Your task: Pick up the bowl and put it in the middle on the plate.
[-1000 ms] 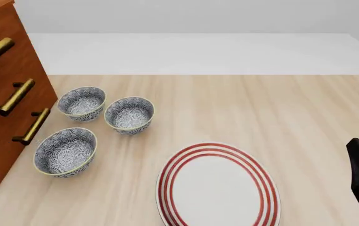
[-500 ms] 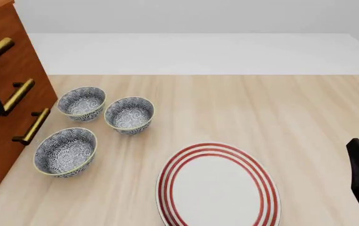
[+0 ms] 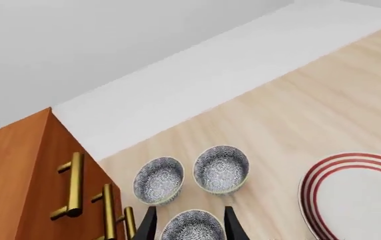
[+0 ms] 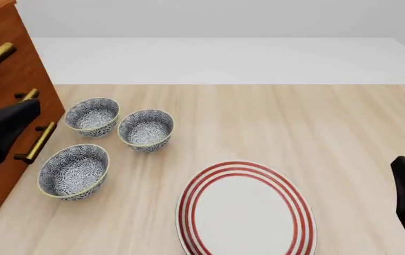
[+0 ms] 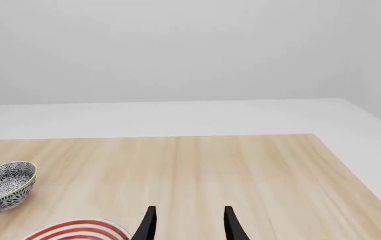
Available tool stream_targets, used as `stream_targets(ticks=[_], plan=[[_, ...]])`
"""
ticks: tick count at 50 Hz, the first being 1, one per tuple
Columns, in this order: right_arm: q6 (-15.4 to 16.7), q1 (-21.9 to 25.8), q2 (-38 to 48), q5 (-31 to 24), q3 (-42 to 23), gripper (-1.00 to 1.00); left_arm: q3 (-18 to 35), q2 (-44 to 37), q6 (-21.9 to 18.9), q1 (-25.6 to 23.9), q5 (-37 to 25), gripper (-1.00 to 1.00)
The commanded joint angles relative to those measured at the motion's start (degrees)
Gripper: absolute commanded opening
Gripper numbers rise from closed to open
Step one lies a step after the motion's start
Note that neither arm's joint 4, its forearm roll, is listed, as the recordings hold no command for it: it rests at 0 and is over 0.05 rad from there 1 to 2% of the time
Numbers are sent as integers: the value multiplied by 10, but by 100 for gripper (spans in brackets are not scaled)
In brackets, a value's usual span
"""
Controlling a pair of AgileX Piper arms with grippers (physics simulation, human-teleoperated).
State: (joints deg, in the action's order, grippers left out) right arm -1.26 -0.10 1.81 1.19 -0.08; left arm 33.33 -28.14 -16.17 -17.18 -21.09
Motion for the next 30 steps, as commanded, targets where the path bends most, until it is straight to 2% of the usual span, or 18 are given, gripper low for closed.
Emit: stream_targets(ticks=[1,4,7,11,14,18,20,23,27,30], plan=[[5,0,-5,-4,0,100,14,-91,0,-24,24,100],[-7,-1,5,2,0,100,15,-111,-11,-29,32,100],[7,1,-6,-4,0,100,9,-119,-24,-32,37,100],[-8,-1,4,1,0,100,10,-131,-7,-44,31,100],[6,1,-7,-5,0,100,2,-133,-17,-48,34,100],[-7,0,3,0,0,100,-7,-142,-26,-61,42,100],[-4,0,-1,-3,0,100,-10,-148,-32,-60,48,100],[6,1,-8,-6,0,100,-2,-156,-34,-60,49,100],[-7,0,3,1,0,100,15,-171,-24,-72,46,100],[7,1,-8,-5,0,100,15,-186,-26,-77,53,100]])
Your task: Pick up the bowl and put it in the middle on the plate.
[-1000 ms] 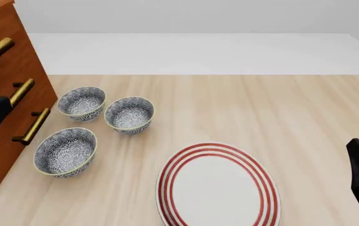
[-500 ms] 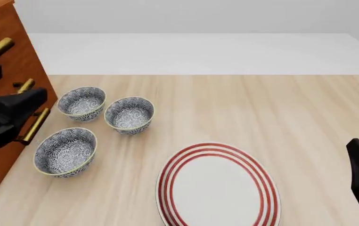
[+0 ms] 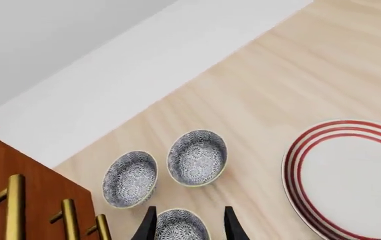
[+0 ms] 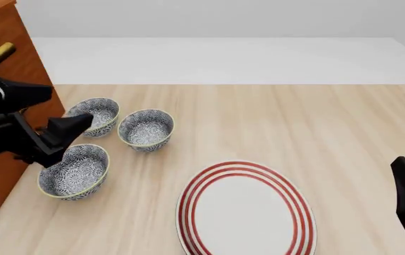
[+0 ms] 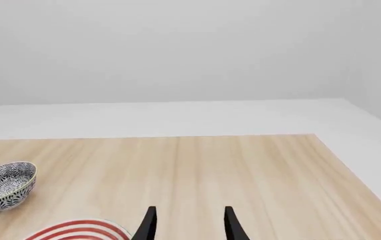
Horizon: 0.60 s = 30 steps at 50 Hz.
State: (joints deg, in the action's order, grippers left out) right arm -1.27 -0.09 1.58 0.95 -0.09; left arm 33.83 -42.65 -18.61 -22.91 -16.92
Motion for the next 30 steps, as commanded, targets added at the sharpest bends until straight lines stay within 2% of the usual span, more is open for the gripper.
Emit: stream_targets(ticks=[1,4,8,11,15,19,23,26,30], plan=[[5,0,-4,-2,0,100,10,-43,-2,-21,12,100],[-6,-1,5,4,0,100,10,-59,-4,-35,17,100],[5,0,-4,-2,0,100,10,-75,-9,-45,22,100],[-7,-1,6,4,0,100,12,-91,-12,-48,28,100],[6,1,-5,-2,0,100,20,-105,-17,-51,32,100],[-6,0,3,1,0,100,25,-116,-22,-52,39,100],[6,1,-7,-5,0,100,26,-133,-27,-58,50,100],[-6,0,3,2,0,100,24,-149,-30,-62,61,100],[5,1,-5,-3,0,100,20,-173,-43,-64,78,100]])
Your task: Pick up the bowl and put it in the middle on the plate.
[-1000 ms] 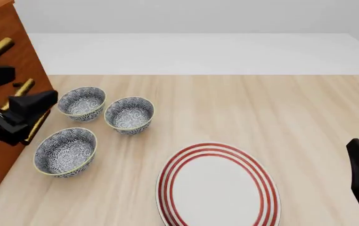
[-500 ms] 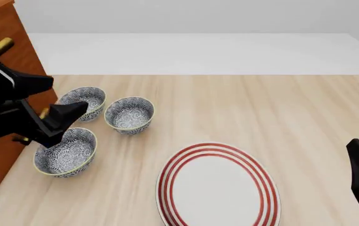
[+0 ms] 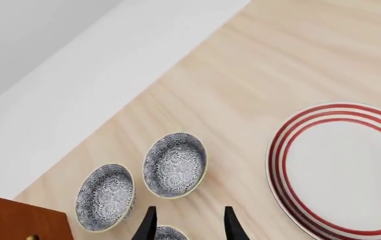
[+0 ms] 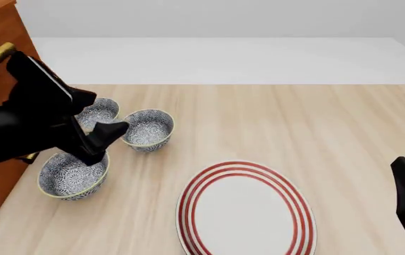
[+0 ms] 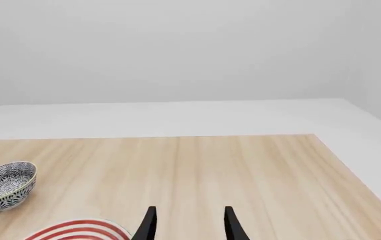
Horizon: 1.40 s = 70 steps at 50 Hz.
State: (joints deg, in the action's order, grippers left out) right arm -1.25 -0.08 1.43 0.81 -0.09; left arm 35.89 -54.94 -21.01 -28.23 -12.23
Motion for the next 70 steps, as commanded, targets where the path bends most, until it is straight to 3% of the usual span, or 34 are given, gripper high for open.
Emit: stream_targets(ticks=[1,23,26,29,34,43,46,49,57,59,63,70], plan=[[3,0,-2,0,0,100,0,-55,-24,-12,33,100],[3,0,-2,-1,0,100,-11,-136,-74,-37,83,100],[2,0,-1,0,0,100,-34,-137,-112,-21,106,100],[-4,0,5,3,0,100,-26,-148,-95,-28,106,100],[2,0,-2,-1,0,100,-34,-159,-117,-20,120,100],[0,0,1,1,0,100,-7,-179,-116,-22,113,100],[-1,0,2,2,0,100,-20,-192,-148,-7,131,100],[3,1,-1,0,0,100,-6,-198,-132,-15,122,100],[3,1,0,1,0,100,-11,-212,-141,-9,133,100],[1,1,1,2,0,100,3,-219,-116,-22,120,100],[0,0,3,3,0,100,-18,-230,-147,-5,149,100],[-4,0,8,7,0,100,-25,-263,-150,0,178,100]])
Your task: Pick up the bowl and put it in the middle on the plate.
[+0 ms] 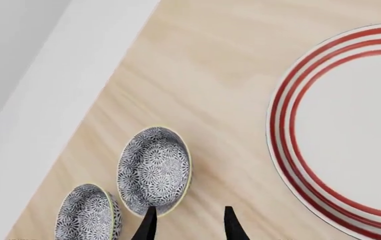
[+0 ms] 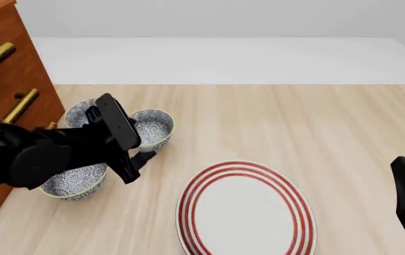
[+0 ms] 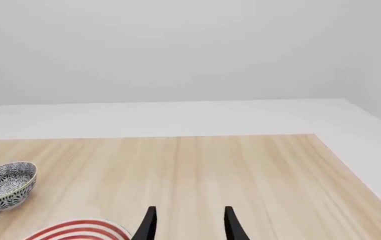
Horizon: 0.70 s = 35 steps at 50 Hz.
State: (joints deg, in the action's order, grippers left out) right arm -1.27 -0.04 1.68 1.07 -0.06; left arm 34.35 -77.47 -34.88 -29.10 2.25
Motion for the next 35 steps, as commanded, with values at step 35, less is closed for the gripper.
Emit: stream_targets(ticks=[35], plan=[[1,0,-3,-3,-1,100,16,-126,-28,22,71,100]])
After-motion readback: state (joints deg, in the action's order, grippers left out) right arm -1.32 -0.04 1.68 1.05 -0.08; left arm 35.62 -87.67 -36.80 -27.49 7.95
